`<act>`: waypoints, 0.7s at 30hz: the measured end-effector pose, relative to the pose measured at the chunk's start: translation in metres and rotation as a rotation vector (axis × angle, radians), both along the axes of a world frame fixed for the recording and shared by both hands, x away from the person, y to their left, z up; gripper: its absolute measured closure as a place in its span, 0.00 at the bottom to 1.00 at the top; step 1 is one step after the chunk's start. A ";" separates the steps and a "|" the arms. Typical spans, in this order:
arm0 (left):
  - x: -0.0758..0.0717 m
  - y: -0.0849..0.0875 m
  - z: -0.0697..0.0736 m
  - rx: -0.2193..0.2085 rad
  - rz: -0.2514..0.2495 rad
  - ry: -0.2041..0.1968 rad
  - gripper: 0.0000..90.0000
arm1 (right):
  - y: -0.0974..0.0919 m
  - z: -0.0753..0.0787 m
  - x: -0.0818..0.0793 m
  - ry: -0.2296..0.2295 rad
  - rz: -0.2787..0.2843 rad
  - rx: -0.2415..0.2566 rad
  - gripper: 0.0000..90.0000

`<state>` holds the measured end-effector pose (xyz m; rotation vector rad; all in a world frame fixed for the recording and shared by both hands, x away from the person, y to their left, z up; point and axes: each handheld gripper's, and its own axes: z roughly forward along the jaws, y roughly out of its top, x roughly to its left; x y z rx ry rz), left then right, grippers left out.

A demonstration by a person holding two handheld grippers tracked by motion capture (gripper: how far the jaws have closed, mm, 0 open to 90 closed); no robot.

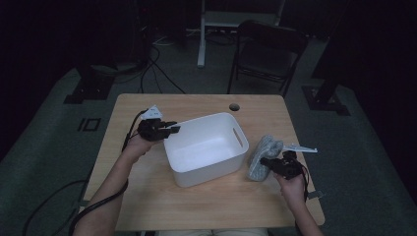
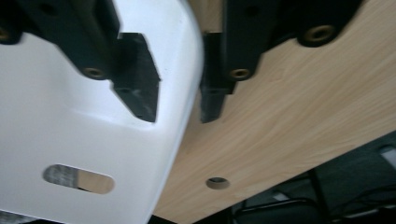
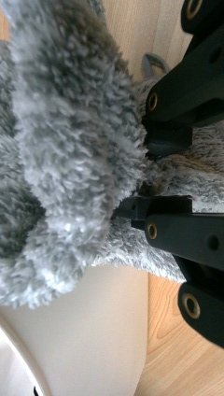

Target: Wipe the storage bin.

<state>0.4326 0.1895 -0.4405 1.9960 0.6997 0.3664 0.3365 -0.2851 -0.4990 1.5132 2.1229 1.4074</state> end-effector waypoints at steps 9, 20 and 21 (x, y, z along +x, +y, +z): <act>-0.012 0.001 -0.001 0.003 0.028 0.005 0.94 | 0.002 -0.001 0.001 0.002 0.003 -0.001 0.80; -0.031 0.000 -0.003 -0.061 0.062 0.016 0.86 | 0.003 -0.001 0.004 0.003 0.007 -0.001 0.80; -0.030 -0.002 -0.001 -0.054 0.056 0.013 0.81 | 0.003 -0.001 0.004 0.002 0.007 -0.002 0.80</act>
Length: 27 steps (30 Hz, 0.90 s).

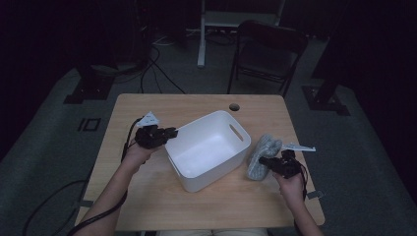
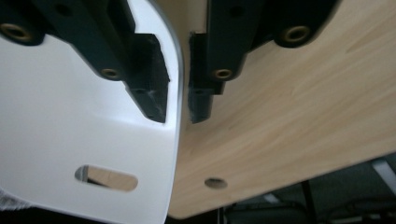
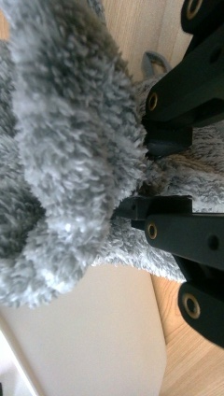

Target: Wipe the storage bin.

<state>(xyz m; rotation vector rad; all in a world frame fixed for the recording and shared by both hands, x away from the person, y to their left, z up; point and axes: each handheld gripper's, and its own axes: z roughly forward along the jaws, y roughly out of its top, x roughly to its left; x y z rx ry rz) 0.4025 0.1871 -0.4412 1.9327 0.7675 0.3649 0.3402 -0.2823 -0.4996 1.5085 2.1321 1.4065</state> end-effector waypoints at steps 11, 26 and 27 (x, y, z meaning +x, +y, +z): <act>0.007 -0.009 0.000 0.073 0.000 0.012 0.92 | -0.002 0.001 -0.002 -0.004 -0.002 0.002 0.80; -0.010 -0.006 0.000 0.056 0.133 0.025 0.98 | -0.001 0.002 -0.001 -0.005 0.000 0.000 0.80; -0.013 -0.006 0.000 0.051 0.149 0.031 0.98 | -0.001 0.002 -0.001 -0.007 0.001 -0.001 0.80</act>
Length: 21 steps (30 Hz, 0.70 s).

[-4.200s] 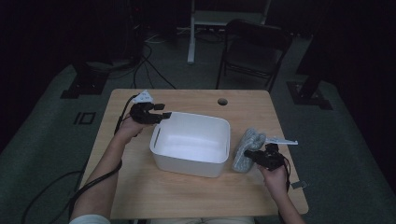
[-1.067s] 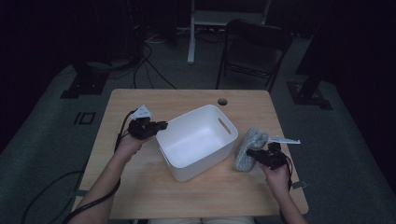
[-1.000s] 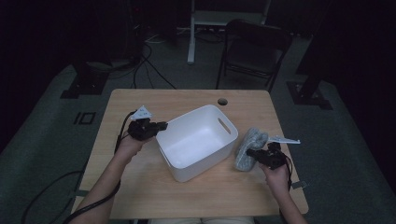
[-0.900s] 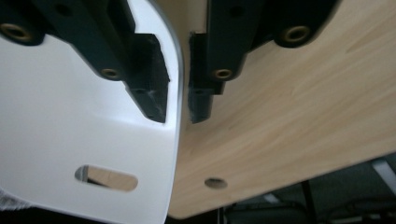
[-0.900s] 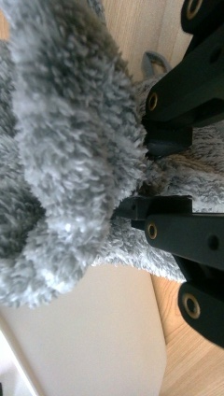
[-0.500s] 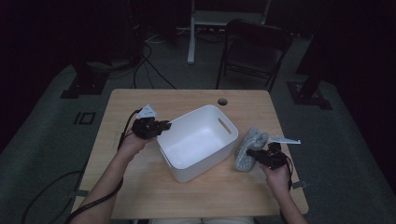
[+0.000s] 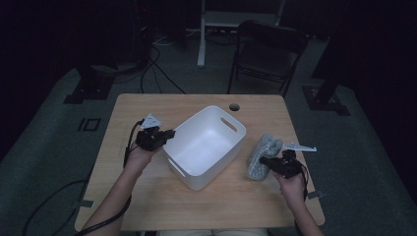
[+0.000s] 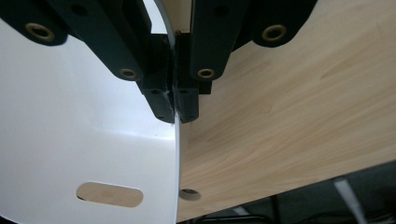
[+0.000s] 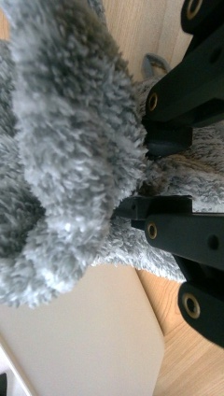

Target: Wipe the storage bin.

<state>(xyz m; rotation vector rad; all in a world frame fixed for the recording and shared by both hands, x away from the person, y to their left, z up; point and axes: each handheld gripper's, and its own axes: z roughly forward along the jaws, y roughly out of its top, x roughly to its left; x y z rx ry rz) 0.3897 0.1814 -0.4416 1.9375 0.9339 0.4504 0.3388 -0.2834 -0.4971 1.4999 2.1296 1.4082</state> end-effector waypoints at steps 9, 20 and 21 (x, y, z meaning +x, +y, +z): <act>-0.014 0.000 -0.005 -0.037 0.092 -0.025 0.97 | 0.002 0.001 0.001 0.003 0.004 0.002 0.80; -0.020 -0.002 -0.008 -0.055 0.125 -0.040 0.97 | 0.009 0.023 0.015 -0.031 0.029 0.046 0.81; -0.020 -0.002 -0.008 -0.054 0.122 -0.040 0.97 | 0.009 0.023 0.015 -0.031 0.029 0.046 0.81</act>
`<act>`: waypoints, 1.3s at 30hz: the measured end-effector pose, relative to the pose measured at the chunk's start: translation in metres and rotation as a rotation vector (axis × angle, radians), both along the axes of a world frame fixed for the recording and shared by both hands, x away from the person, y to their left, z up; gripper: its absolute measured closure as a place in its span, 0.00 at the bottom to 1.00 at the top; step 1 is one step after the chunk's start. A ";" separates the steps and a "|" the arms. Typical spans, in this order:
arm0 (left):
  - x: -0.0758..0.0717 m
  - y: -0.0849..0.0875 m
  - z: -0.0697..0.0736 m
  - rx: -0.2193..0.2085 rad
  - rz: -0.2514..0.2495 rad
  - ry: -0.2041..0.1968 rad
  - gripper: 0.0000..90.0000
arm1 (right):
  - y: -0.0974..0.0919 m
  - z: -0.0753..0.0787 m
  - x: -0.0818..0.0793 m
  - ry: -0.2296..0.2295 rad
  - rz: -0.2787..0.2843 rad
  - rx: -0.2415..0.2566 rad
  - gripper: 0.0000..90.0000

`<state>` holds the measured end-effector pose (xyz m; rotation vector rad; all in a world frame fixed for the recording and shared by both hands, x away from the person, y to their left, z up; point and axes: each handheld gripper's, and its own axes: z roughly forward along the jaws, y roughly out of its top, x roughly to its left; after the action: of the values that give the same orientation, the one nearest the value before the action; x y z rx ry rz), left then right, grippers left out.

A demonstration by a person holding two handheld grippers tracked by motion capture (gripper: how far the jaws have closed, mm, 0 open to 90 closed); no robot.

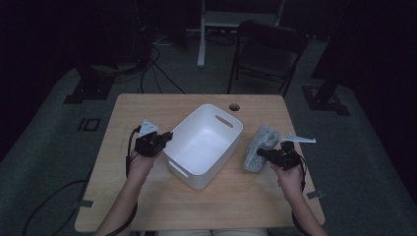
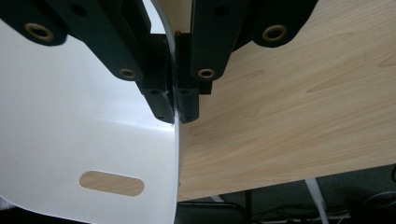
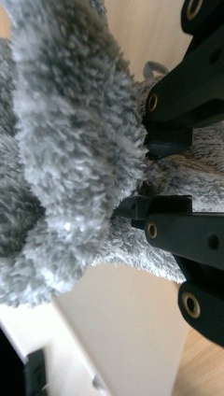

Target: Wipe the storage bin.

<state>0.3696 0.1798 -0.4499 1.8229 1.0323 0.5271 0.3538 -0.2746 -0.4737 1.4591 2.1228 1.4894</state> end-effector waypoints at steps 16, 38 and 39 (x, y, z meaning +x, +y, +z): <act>0.005 0.005 -0.002 0.021 -0.093 -0.017 0.96 | 0.042 0.026 0.051 -0.060 0.005 0.024 0.81; 0.008 0.002 -0.005 0.055 -0.134 -0.045 0.95 | 0.045 0.003 0.051 -0.021 0.009 -0.001 0.82; 0.008 0.002 -0.005 0.054 -0.134 -0.045 0.95 | 0.046 -0.002 0.052 -0.007 0.010 -0.009 0.82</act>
<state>0.3771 0.1817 -0.4544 1.9041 0.8662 0.5171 0.4055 -0.2285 -0.4761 1.4400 2.1337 1.4842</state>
